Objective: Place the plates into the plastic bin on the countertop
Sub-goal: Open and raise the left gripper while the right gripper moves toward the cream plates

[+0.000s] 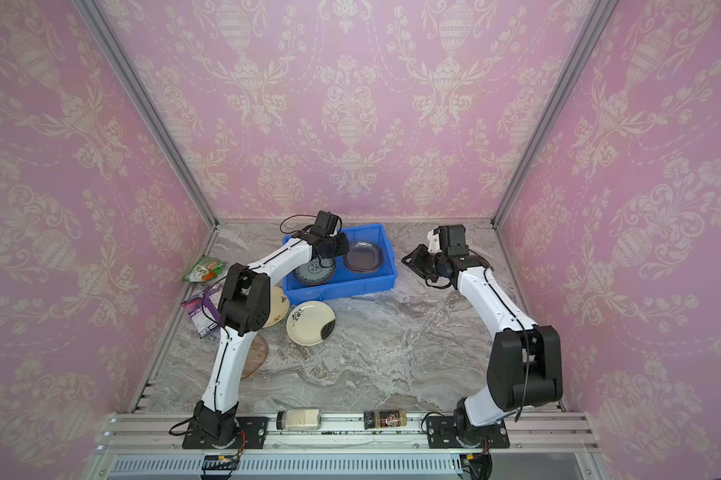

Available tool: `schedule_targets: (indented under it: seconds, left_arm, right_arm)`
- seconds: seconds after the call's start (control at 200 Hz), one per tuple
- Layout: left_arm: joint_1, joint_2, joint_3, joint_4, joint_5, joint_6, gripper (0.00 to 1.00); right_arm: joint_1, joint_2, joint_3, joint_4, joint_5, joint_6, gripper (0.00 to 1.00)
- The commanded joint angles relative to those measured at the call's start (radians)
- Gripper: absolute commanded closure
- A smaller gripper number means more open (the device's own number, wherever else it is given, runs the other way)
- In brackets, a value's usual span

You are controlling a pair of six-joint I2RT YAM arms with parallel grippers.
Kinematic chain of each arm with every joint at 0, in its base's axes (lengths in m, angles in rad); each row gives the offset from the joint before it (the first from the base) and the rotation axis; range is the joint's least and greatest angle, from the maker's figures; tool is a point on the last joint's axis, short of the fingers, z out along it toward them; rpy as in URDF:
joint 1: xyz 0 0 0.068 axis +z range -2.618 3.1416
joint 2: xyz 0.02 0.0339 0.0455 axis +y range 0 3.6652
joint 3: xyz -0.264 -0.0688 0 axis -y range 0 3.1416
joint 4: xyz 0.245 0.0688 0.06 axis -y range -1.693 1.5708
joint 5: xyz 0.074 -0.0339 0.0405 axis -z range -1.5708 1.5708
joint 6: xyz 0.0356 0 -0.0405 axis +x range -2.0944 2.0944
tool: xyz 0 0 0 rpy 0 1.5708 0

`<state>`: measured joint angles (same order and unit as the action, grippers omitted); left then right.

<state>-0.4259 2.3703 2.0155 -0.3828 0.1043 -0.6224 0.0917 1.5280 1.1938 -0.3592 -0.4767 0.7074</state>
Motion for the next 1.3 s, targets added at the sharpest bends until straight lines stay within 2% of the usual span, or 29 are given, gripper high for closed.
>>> schedule_targets:
  seconds: [0.0,0.135,0.335,0.425,0.48,0.58,0.711,0.906,0.966,1.111,1.296]
  left_arm:
    - [-0.014,0.013,0.053,-0.055,-0.026,0.018,0.68]
    - [-0.014,-0.014,0.052,-0.069,-0.057,0.046,0.58]
    - [-0.017,-0.142,-0.057,-0.012,-0.119,0.097,0.31]
    - [-0.016,-0.239,-0.16,0.048,-0.135,0.107,0.15]
    - [-0.016,-0.307,-0.234,0.078,-0.136,0.107,0.01]
    - [-0.016,-0.445,-0.394,0.12,-0.113,0.104,0.01]
    - [-0.013,-0.641,-0.597,0.113,-0.094,0.096,0.01]
    - [0.041,-0.929,-0.805,-0.01,-0.052,0.081,0.01]
    - [0.083,-1.01,-0.866,-0.037,-0.008,0.05,0.01]
    - [0.209,-1.203,-1.01,-0.09,0.056,0.002,0.01]
    - [0.31,-1.356,-1.105,-0.194,0.079,0.008,0.01]
  right_arm:
    - [-0.007,-0.028,-0.01,0.006,-0.016,-0.011,0.7]
    - [-0.007,-0.048,-0.049,0.011,-0.017,-0.007,0.7]
    - [0.005,-0.084,-0.072,0.039,-0.035,0.004,0.71]
    - [0.042,-0.096,-0.087,0.066,-0.031,0.015,0.72]
    - [0.081,-0.099,-0.096,0.085,-0.027,0.028,0.72]
    - [0.178,-0.094,-0.105,0.118,-0.008,0.05,0.72]
    - [0.324,-0.07,-0.102,0.163,0.009,0.071,0.67]
    - [0.503,-0.015,-0.08,0.194,0.022,0.073,0.58]
    - [0.543,0.015,-0.076,0.21,0.013,0.08,0.59]
    - [0.629,0.102,-0.068,0.273,-0.027,0.104,0.71]
    - [0.722,0.253,0.028,0.317,-0.094,0.129,0.72]
